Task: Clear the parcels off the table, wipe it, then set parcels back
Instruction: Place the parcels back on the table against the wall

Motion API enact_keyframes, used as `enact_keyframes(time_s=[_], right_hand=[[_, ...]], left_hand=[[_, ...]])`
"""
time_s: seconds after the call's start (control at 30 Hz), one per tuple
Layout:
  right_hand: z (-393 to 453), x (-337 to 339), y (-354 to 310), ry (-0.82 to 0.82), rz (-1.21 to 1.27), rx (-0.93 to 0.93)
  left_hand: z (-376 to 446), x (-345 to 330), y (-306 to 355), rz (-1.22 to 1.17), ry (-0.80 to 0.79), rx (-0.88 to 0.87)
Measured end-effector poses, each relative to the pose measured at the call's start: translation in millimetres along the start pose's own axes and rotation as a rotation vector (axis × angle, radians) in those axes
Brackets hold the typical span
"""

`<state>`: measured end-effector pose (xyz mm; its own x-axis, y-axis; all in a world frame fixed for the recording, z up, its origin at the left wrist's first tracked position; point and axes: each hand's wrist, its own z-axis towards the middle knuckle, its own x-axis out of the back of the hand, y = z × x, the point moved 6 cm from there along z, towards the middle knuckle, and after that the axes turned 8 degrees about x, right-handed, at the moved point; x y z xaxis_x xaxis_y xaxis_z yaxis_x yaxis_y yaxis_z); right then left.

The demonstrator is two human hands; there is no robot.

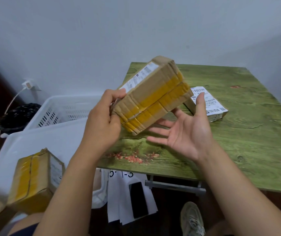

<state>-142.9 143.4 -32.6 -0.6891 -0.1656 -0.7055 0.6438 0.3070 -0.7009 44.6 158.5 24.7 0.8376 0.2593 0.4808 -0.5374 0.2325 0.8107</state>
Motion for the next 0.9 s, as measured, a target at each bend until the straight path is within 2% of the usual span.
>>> enact_keyframes(time_s=[0.13,0.3,0.6,0.77,0.9], right_hand=[[-1,-6,-5,0.009,-0.100,0.057],[-3,-12,-1,-0.079,-0.190,0.155],[-11,-15,-5,-0.019,-0.664,0.405],[-15,-15,-10,0.004,-0.734,0.464],[-16,-10,-23,0.130,-0.746,0.547]], left_hand=[[-2,-1,-7,-0.022,-0.020,0.046],[0,-3,-9,-0.021,0.012,0.049],[0,-10,2,-0.077,0.041,-0.006],[0,-15,6,-0.190,-0.087,0.039],[-7,-23,4,-0.343,-0.271,0.108]])
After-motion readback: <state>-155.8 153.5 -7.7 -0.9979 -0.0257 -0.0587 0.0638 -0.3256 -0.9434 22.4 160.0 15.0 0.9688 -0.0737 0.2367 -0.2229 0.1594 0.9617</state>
